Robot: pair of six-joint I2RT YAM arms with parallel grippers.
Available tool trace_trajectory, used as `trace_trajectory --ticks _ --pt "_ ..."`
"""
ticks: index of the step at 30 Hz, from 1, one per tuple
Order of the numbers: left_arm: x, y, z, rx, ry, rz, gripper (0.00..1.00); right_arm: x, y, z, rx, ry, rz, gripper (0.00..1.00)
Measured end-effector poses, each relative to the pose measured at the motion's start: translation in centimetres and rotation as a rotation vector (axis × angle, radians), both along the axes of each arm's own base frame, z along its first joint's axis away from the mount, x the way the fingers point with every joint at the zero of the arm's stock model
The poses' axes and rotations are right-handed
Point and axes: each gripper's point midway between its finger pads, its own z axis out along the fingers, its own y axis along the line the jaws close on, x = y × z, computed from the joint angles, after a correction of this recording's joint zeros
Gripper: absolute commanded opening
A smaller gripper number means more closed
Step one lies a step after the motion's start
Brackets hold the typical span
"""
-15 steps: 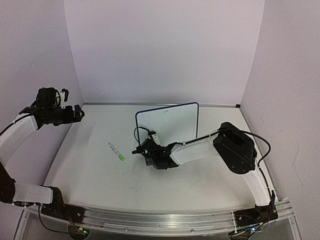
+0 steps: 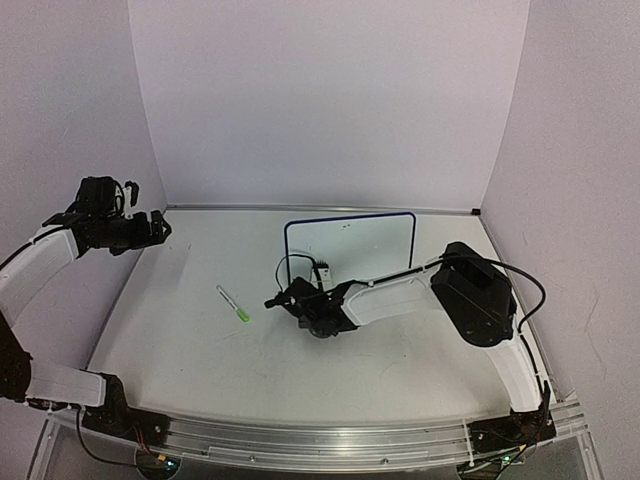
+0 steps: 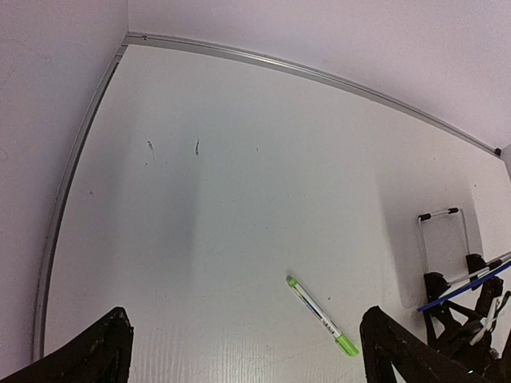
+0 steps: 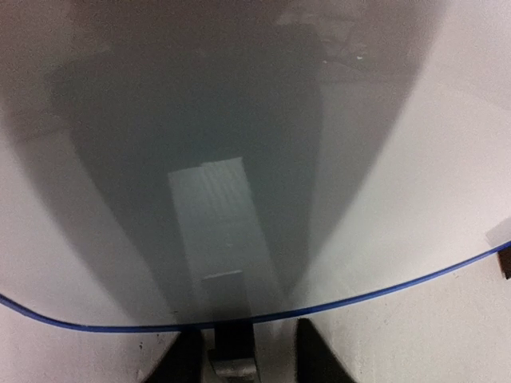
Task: Write a sentence on the whiteboard
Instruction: Move the whiteboard stand to the center of the board, then pick up the whiteboard marker from the center of the board.
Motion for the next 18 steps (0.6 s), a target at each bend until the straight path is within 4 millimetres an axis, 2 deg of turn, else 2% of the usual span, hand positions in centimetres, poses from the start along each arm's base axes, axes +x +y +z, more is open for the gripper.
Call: trace_trajectory --ticks 5,9,12,14,18 --pt "-0.4 -0.8 -0.8 -0.062 0.041 0.051 0.97 -1.5 -1.5 0.2 0.001 0.029 0.036 0.77" --pt "-1.7 -1.6 -3.6 -0.1 0.123 0.12 0.96 -3.6 -2.5 1.3 0.001 0.032 0.097 0.81" --pt "-3.0 -3.1 -5.9 -0.11 0.187 0.145 0.94 -5.6 -2.5 3.4 0.026 0.015 0.157 0.81" --pt "-4.0 -4.8 -7.5 -0.117 0.231 0.137 0.91 -6.8 -2.7 5.5 0.066 -0.004 0.191 0.82" --pt "-4.5 -7.4 -10.2 -0.124 0.307 0.127 0.87 -8.1 -4.5 10.0 0.13 -0.059 0.22 0.87"
